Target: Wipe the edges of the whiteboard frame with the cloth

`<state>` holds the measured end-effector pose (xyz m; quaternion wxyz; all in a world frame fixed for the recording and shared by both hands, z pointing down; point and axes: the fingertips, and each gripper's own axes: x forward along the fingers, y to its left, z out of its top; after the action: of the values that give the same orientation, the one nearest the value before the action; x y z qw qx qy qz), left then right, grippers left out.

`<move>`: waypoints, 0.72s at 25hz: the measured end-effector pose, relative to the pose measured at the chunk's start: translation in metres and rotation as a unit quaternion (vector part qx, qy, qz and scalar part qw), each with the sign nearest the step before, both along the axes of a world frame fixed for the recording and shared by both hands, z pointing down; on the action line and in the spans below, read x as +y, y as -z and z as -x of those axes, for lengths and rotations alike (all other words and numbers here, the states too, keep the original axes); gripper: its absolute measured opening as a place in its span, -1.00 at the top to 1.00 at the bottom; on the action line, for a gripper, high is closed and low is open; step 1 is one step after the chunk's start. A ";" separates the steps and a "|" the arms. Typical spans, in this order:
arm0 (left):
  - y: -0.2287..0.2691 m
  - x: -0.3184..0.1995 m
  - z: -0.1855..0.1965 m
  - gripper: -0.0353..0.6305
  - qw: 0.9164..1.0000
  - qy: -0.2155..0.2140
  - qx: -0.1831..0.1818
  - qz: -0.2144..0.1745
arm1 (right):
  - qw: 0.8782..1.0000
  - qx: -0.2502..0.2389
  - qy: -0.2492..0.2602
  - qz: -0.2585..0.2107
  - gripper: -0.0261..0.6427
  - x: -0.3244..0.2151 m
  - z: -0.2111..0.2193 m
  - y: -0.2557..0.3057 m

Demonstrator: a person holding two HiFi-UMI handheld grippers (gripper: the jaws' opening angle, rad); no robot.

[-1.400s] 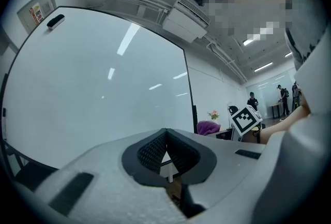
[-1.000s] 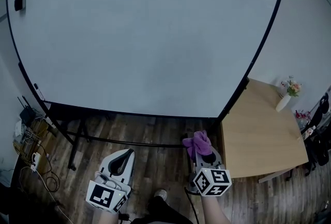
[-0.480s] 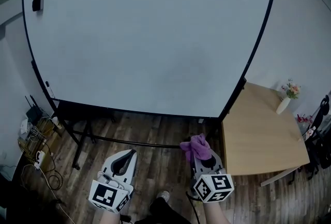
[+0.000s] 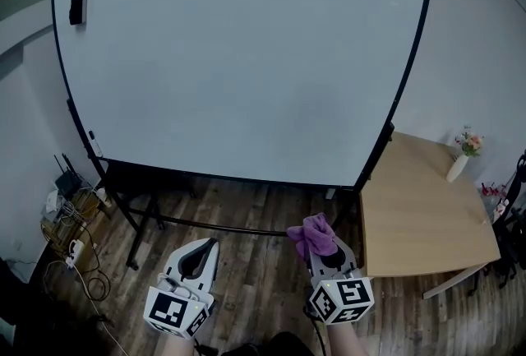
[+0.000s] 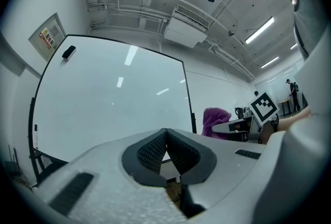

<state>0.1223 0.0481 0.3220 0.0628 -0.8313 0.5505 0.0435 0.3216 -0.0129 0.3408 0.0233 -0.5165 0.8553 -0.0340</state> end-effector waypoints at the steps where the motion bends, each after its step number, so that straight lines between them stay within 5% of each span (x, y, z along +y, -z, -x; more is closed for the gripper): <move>1: 0.002 0.002 0.000 0.85 1.000 0.003 -0.001 -0.002 | 1.000 -0.001 0.003 -0.003 0.66 0.002 0.000 0.002; 18: 0.019 0.065 -0.048 0.85 0.998 0.052 0.008 -0.018 | 0.998 -0.006 0.067 -0.022 0.65 0.059 -0.037 0.027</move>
<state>0.1700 0.1135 0.3025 0.0760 -0.7997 0.5929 0.0567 0.3591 0.0460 0.3142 0.0374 -0.4573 0.8883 -0.0202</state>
